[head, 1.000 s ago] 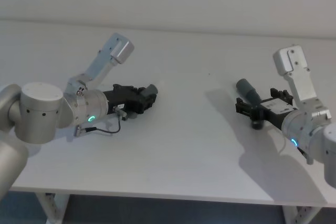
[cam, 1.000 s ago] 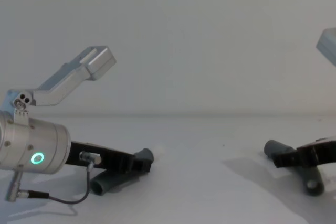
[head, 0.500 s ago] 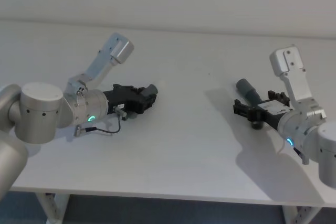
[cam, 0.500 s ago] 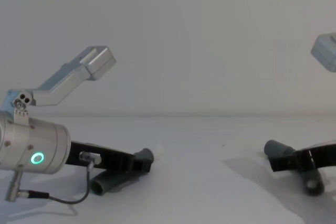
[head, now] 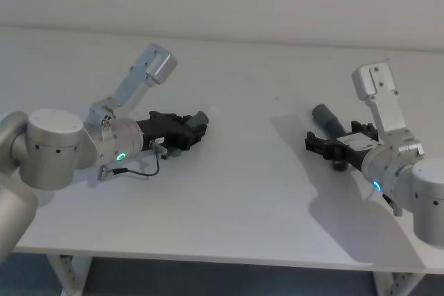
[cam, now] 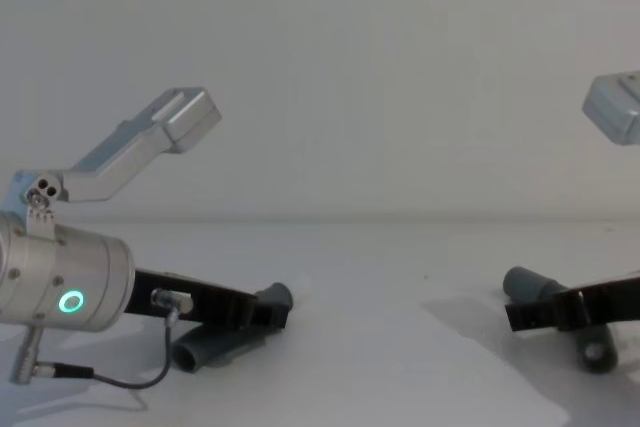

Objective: Use both hands to pick up one end of the pipe from the table, align the ends, and insert them.

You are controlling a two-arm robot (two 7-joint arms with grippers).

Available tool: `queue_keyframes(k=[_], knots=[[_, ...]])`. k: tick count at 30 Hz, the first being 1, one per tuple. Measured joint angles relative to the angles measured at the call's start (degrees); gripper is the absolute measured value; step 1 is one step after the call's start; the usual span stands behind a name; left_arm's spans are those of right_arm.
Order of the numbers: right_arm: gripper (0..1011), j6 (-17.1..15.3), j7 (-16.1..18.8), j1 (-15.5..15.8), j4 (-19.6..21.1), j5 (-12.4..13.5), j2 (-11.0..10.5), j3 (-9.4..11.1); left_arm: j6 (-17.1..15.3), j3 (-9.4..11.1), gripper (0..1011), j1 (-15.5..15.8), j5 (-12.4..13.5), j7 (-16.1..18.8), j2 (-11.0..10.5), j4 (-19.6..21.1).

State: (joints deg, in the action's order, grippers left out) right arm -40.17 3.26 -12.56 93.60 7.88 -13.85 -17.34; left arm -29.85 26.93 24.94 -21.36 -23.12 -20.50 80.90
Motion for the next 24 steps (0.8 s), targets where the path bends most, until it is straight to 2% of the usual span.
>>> queue_keyframes(k=[7,10,17,18,21,24], knots=[[1000,-0.24,-0.01,-0.21,-0.46,-0.2,0.5,0.19,0.0,0.0,351,0.0,0.0,0.0,0.0,0.0],[971,-0.31,-0.01,-0.28,-0.62,-0.28,0.68,0.23,0.0,0.0,351,0.0,0.0,0.0,0.0,0.0],[816,-0.4,-0.01,-0.35,-0.79,-0.35,0.9,0.3,0.0,0.0,351,0.0,0.0,0.0,0.0,0.0],[756,-0.41,-0.01,-0.36,-0.81,-0.35,0.92,0.3,0.0,0.0,351,0.0,0.0,0.0,0.0,0.0],[698,-0.43,0.0,-0.37,-0.86,-0.36,0.97,0.33,0.0,0.0,351,0.0,0.0,0.0,0.0,0.0],[579,-0.45,0.01,-0.39,-0.9,-0.38,1.01,0.35,0.0,0.0,351,0.0,0.0,0.0,0.0,0.0]])
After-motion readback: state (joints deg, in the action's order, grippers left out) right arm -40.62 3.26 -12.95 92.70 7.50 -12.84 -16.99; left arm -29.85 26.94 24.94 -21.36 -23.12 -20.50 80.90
